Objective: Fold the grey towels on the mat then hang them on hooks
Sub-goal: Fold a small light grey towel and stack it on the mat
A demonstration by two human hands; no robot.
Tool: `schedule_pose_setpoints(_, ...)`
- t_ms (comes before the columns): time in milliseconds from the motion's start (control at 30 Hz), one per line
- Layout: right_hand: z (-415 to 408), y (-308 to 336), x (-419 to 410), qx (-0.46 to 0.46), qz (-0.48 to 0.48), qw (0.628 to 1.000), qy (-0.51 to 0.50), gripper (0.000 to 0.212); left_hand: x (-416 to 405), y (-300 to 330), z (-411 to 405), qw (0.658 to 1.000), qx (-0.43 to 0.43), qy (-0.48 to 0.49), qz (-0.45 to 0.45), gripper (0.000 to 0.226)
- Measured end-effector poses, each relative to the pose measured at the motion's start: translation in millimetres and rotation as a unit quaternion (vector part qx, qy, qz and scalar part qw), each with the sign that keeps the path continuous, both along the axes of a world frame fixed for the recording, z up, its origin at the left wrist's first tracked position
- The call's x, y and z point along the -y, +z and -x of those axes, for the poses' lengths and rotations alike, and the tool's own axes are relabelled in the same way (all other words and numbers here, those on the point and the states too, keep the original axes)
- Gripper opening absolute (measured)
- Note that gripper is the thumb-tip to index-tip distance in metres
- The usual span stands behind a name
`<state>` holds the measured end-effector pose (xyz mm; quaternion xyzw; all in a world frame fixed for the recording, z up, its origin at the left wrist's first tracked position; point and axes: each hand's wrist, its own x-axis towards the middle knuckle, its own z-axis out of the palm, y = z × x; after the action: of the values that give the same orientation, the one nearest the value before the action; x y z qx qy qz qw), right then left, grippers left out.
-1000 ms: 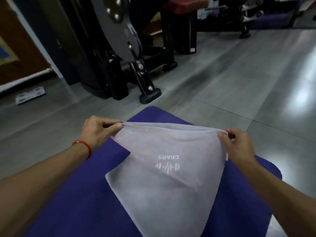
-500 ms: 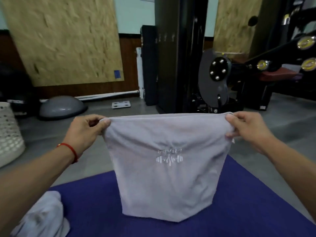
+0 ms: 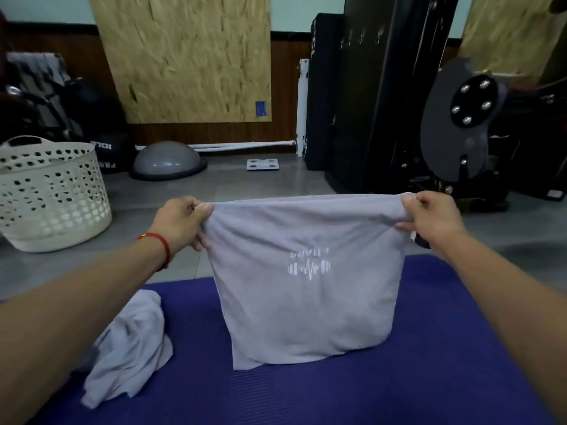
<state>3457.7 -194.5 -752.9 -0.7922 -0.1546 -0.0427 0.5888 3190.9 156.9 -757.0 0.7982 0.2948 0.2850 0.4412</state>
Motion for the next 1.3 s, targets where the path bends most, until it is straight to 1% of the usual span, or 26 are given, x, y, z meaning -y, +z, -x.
schedule_pose_setpoints(67,-14,-17,-11,-0.02,-0.008,1.0,-0.012,0.025,2,-11,-25,0.997,0.017,0.014,0.072,0.023)
schedule_pose_setpoints(100,-21,-23,-13,-0.028,-0.004,0.999,-0.017,0.024,4,-15,-37,0.995,0.03,0.021,0.094,0.022)
schedule_pose_setpoints(133,-30,-26,-14,-0.026,-0.001,0.999,-0.024,0.023,4,-16,-46,0.994,0.044,0.032,0.095,0.022)
schedule_pose_setpoints(233,-52,-16,-17,-0.015,-0.017,0.999,-0.033,0.023,5,1,-62,0.992,0.109,0.047,0.041,0.017)
schedule_pose_setpoints(367,-53,8,-15,0.024,-0.098,0.995,-0.009,0.027,15,31,-64,0.981,0.189,0.029,-0.017,0.019)
schedule_pose_setpoints(433,-43,5,-4,0.034,-0.137,0.99,0.018,0.028,20,27,-51,0.978,0.205,0.004,-0.028,0.016)
schedule_pose_setpoints(500,-31,-13,13,0.03,-0.134,0.99,0.041,0.026,27,8,-29,0.98,0.194,-0.012,-0.036,0.013)
schedule_pose_setpoints(567,-17,-43,32,-0.002,-0.116,0.99,0.08,0.03,34,-30,-5,0.987,0.155,-0.013,-0.048,0.013)
schedule_pose_setpoints(633,1,-83,52,-0.042,-0.066,0.989,0.126,0.044,45,-78,20,0.994,0.102,-0.014,-0.03,0.016)
schedule_pose_setpoints(667,8,-105,63,-0.06,-0.027,0.988,0.143,0.045,53,-104,34,0.997,0.071,-0.024,-0.005,0.016)
schedule_pose_setpoints(700,15,-128,75,-0.079,0.017,0.983,0.165,0.036,64,-130,48,0.998,0.04,-0.038,0.029,0.016)
schedule_pose_setpoints(733,22,-150,87,-0.095,0.071,0.975,0.19,0.023,71,-157,64,0.997,0.005,-0.052,0.063,0.015)
schedule_pose_setpoints(767,30,-171,101,-0.103,0.133,0.962,0.216,0.014,80,-182,80,0.993,-0.034,-0.064,0.092,0.014)
schedule_pose_setpoints(800,36,-191,113,-0.099,0.204,0.944,0.241,0.016,88,-206,97,0.988,-0.079,-0.076,0.108,0.013)
schedule_pose_setpoints(867,55,-225,137,-0.092,0.34,0.891,0.287,0.021,105,-244,130,0.973,-0.168,-0.096,0.126,0.01)
schedule_pose_setpoints(933,73,-246,153,-0.07,0.418,0.843,0.331,0.021,118,-263,152,0.961,-0.223,-0.102,0.126,0.007)
schedule_pose_setpoints(1033,96,-262,172,-0.017,0.493,0.788,0.369,0.024,133,-274,176,0.946,-0.282,-0.156,0.038,0.009)
schedule_pose_setpoints(1100,111,-269,184,0.002,0.535,0.747,0.395,0.014,143,-281,196,0.934,-0.288,-0.211,-0.007,0.013)
schedule_pose_setpoints(1133,119,-273,191,0.002,0.546,0.73,0.41,0.007,148,-284,208,0.928,-0.29,-0.232,-0.027,0.013)
schedule_pose_setpoints(1167,127,-277,198,-0.002,0.551,0.717,0.427,0.005,153,-289,220,0.923,-0.283,-0.255,-0.053,0.011)
schedule_pose_setpoints(1200,136,-280,205,-0.012,0.555,0.704,0.444,0.01,157,-294,233,0.916,-0.28,-0.275,-0.082,0.006)
schedule_pose_setpoints(1300,157,-290,225,-0.029,0.563,0.66,0.497,0.013,168,-308,268,0.908,-0.267,-0.3,-0.115,0.019)
